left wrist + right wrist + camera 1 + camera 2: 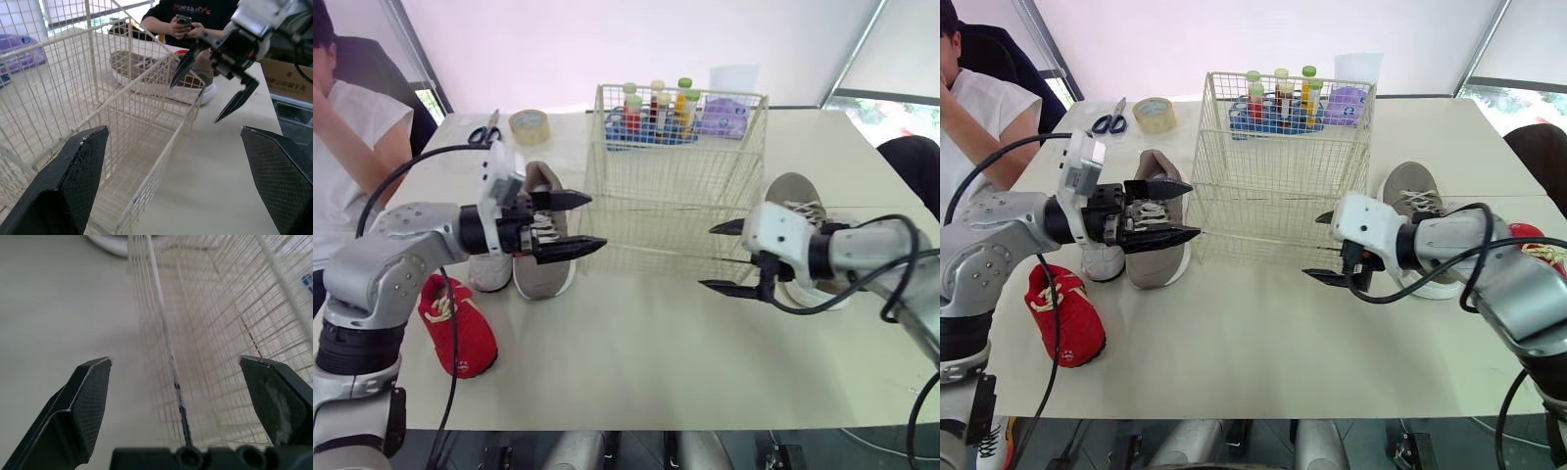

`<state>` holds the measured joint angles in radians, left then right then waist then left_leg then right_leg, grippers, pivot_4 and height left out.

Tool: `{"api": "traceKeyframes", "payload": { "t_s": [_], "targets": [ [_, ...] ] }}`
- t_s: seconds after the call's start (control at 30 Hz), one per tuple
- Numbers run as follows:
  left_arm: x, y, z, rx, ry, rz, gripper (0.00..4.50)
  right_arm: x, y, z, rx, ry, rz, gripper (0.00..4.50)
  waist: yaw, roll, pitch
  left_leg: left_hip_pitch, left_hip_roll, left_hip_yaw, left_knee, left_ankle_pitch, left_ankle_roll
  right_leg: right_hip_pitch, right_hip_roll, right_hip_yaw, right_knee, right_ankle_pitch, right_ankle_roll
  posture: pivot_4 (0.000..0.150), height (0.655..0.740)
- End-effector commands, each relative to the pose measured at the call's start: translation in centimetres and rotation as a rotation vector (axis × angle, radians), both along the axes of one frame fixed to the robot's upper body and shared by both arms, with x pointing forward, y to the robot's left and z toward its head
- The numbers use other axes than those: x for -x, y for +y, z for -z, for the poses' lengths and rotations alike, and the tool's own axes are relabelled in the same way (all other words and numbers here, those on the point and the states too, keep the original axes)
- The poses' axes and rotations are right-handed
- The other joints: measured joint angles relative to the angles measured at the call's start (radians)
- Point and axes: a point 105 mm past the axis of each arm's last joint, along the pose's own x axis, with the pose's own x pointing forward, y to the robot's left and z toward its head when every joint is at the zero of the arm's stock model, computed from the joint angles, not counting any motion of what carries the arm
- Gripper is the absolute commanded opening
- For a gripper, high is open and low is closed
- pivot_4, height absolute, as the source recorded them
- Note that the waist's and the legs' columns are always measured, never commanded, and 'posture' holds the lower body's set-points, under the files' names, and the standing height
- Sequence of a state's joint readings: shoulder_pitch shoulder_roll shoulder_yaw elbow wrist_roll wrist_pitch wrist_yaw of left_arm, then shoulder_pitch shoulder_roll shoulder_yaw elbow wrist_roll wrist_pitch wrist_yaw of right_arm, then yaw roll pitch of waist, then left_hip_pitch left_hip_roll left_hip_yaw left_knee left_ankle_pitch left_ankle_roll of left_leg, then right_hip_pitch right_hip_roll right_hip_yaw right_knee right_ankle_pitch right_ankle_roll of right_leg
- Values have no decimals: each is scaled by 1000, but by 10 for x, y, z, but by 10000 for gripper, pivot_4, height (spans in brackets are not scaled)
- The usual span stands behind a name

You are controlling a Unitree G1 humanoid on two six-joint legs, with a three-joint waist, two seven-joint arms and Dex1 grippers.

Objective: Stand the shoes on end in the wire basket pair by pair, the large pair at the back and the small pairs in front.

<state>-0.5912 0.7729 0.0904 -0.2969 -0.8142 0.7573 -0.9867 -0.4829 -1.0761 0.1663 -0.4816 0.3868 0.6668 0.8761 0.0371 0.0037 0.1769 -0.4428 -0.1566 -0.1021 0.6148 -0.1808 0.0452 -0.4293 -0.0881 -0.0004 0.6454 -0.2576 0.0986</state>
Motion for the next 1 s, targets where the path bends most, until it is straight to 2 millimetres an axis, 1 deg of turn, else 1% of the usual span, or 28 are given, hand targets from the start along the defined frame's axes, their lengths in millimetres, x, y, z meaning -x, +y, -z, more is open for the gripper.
{"api": "traceKeyframes", "payload": {
  "t_s": [0.03, 0.17, 0.2, 0.23, 0.3, 0.33, 0.37, 0.47, 0.5, 0.8, 1.0],
  "targets": [
    [3, -3, -11, -5, -59, -6, 44039, -6, 0, -1, 42, -33, -9, 45000, 0, 0, 0, 0, 0, 0, 0, 0, 0, 0, 0, 0, 0, 0, 0, 1500, 7400],
    [2, -5, -13, -4, -66, -14, 44039, -10, -3, 6, 73, -21, -11, 45000, 0, 0, 0, 0, 0, 0, 0, 0, -1, 0, 0, 0, 1, 1, 2, 1500, 7400],
    [2, -5, -13, -5, -69, -19, 45000, -11, -3, 7, 83, -24, -19, 39395, 0, 0, 0, 1, 0, 0, 0, 0, -1, 0, 0, 0, 1, 1, 2, 1500, 7400],
    [2, -5, -14, -6, -74, -23, 45000, -12, -2, 8, 82, -26, -27, 37620, 0, 0, 0, 1, 0, 0, 0, 0, -1, 0, 0, 0, 1, 1, 1, 1500, 7400],
    [1, -5, -15, -7, -80, -29, 45000, -12, 1, 6, 79, -34, -49, 27146, 0, 0, 0, 1, 0, 0, 1, 0, -1, 1, 0, 0, 1, 1, 1, 1500, 7400],
    [1, -5, -15, -7, -82, -31, 45000, -12, 1, 5, 81, -39, -59, 23151, 0, 0, 0, 1, 0, 0, 1, 0, -1, 1, 0, 0, 1, 1, 2, 1500, 7400],
    [1, -5, -15, -7, -84, -32, 45000, -12, 2, 4, 87, -47, -70, 17342, 0, 0, 0, 1, 0, 0, 1, 0, -1, 1, 1, 0, 1, 1, 2, 1500, 7400],
    [0, -5, -16, -9, -91, -37, 45000, -12, 2, 2, 111, -69, -96, 2419, 0, 0, 0, 1, 0, 0, 1, 1, -1, 0, 1, 0, 2, 2, 3, 1500, 7400],
    [-1, -5, -17, -10, -95, -38, 45000, -12, 2, 1, 117, -75, -107, 1103, 0, 0, 0, 1, 0, 0, 1, 1, -1, 0, 1, 0, 2, 2, 3, 1500, 7400],
    [-6, -5, -19, -12, -111, -40, 45000, -12, -7, -10, 201, -123, -180, 1103, 0, 0, 0, 1, 0, 0, 1, 1, -1, 0, 1, 0, 2, 2, 3, 1500, 7400],
    [-7, -5, -20, -13, -116, -38, 45000, -4, -9, -13, 204, -94, -246, 1103, 0, 0, 0, 1, 0, 0, 0, 1, -1, 0, 1, 0, 2, 2, 3, 1500, 7400]
  ]
}}
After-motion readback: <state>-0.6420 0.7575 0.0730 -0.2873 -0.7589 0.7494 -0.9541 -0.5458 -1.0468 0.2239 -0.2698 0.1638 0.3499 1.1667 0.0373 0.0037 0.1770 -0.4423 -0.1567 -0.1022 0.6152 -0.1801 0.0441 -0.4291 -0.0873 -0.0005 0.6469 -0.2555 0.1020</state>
